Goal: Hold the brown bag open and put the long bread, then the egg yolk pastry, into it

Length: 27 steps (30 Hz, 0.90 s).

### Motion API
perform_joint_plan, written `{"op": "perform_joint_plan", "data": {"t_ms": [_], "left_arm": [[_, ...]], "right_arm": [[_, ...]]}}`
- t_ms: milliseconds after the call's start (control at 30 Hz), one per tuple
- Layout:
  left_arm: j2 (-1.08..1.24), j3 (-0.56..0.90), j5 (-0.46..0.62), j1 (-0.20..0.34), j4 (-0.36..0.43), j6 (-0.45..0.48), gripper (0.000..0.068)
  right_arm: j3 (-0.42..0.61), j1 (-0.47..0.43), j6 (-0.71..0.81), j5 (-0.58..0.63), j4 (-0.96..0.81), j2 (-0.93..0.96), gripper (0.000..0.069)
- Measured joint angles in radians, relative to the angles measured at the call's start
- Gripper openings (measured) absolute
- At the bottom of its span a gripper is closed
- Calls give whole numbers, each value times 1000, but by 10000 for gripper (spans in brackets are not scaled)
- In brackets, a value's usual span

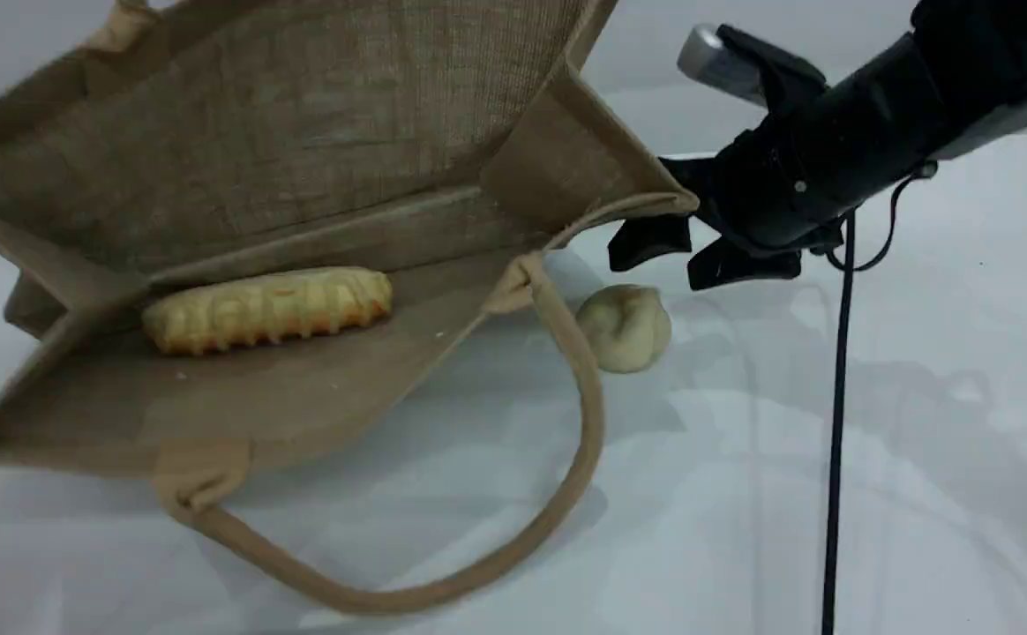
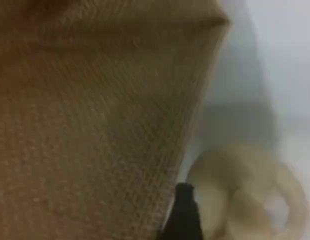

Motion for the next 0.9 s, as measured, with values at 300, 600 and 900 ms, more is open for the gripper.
{"op": "perform_joint_plan", "data": {"t_ms": [300,600,900], "left_arm": [[-1,0,9,0,-17,-6,83],[-1,0,10,0,-23,-10,83],[-1,0,10,0,-48,-10,83]], "right_arm": [[0,15,-51,-18,12,34,540],[-33,15,-67,16,19,71,540],[-56,15,-70,32,32,115,489]]}}
